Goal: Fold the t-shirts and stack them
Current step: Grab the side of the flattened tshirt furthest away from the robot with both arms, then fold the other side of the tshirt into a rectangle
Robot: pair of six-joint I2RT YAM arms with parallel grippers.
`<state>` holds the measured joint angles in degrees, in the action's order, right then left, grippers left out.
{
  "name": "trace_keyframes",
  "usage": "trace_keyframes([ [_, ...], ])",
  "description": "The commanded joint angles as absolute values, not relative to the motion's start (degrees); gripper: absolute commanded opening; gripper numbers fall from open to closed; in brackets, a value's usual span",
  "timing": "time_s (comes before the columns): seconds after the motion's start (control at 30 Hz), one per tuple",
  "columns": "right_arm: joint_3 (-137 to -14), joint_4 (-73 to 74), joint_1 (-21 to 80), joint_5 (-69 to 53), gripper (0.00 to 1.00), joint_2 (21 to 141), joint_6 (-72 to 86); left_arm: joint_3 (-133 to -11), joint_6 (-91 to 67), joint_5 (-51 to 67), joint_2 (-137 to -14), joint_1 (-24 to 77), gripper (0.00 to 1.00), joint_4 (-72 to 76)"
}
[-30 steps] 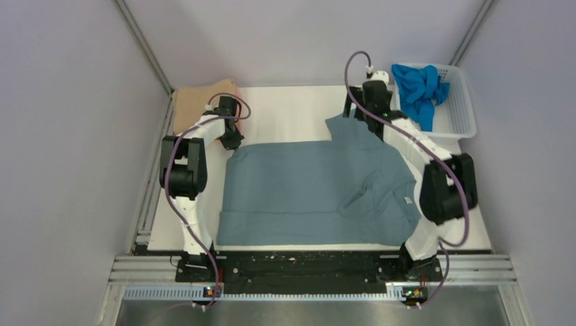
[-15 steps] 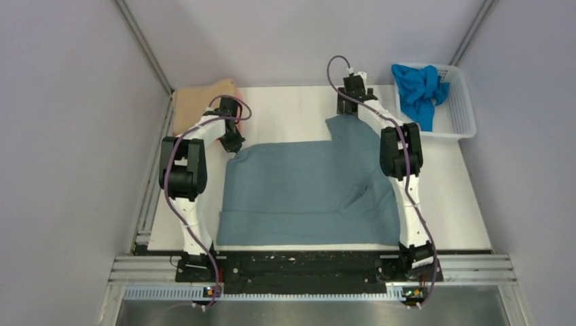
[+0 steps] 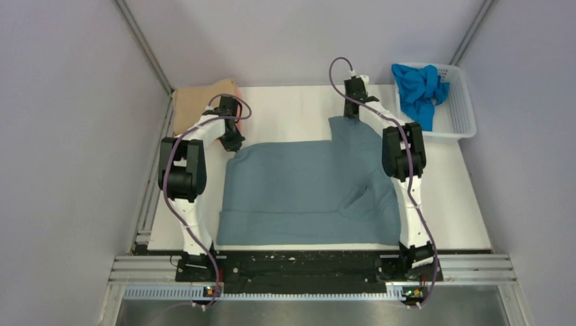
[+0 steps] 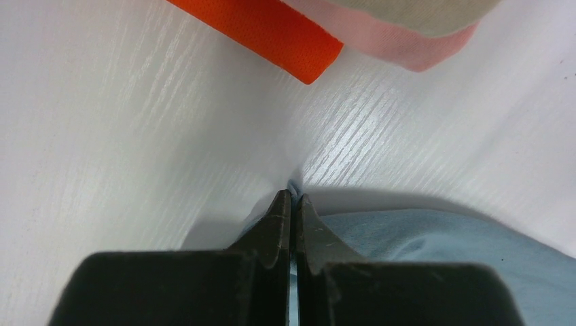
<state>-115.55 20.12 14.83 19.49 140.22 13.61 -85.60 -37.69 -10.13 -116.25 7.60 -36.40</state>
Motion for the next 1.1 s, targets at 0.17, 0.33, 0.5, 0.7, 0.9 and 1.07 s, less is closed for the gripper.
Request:
trace_keyframes([
  [0.17,-102.6,17.1,14.2,21.9,0.07,130.7,15.8,-83.6,-38.5,-11.2,-110.3,7.7,0.0,-36.1],
  [0.33,-101.2,13.2,14.3,18.7,0.0,126.7,13.2,-84.3,-38.2,-10.3,-110.0,7.8,0.0,-36.4],
  [0.5,-89.7,9.1,15.4,19.1,0.0,115.4,12.6,-80.7,-38.5,-9.8,-106.9,8.2,0.0,-35.2],
  [0.7,-73.4,7.6,17.4,19.4,0.0,99.6,15.3,-73.8,-39.2,-9.7,-100.0,9.0,0.0,-33.7],
  [0.9,-60.4,10.2,21.3,21.7,0.0,83.2,17.7,-64.9,-40.4,-10.8,-91.0,10.2,0.0,-32.3],
  [1.07,-52.3,16.0,25.4,25.7,0.0,70.6,20.7,-57.1,-41.5,-11.7,-83.5,12.2,0.0,-32.2],
])
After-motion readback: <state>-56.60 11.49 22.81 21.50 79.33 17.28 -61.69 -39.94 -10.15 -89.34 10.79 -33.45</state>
